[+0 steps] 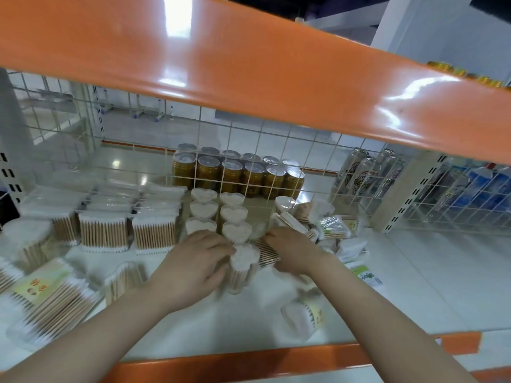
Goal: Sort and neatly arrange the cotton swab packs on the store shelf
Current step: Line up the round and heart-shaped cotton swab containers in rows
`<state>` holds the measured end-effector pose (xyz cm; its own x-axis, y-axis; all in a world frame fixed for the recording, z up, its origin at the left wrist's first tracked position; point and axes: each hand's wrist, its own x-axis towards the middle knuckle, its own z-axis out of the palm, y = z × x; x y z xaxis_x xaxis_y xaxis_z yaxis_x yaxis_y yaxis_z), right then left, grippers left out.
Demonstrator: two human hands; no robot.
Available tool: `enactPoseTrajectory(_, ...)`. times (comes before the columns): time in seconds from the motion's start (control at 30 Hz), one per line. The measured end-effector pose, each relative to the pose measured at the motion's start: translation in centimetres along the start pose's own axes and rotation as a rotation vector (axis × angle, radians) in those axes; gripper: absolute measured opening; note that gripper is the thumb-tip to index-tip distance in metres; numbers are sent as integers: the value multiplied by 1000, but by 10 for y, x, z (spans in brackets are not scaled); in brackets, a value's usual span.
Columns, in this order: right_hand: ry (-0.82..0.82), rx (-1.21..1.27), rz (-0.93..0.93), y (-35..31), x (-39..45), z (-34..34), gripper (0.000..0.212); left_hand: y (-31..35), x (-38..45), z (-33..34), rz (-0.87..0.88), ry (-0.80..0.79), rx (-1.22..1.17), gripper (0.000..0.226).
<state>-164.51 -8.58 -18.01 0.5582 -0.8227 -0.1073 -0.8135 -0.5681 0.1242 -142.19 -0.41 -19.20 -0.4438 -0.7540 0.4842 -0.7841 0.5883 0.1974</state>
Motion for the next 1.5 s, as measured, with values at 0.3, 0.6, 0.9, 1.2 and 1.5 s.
enactPoseTrajectory(0.3,23,-25,-25,10,-6,8,44,17,22,20,124,-30,177,39)
enactPoseTrajectory(0.6,54,-37,-41,13,-6,11,36,15,24,12,106,-149,24,19)
enactPoseTrajectory(0.9,-30,-114,-92,0,4,3,47,11,13,12,183,-193,6,41)
enactPoseTrajectory(1.2,-133,-194,-89,-7,20,8,53,8,7,6,219,-135,-1,38)
enactPoseTrajectory(1.5,-160,-161,-96,-14,2,5,44,6,2,3,230,-141,17,29)
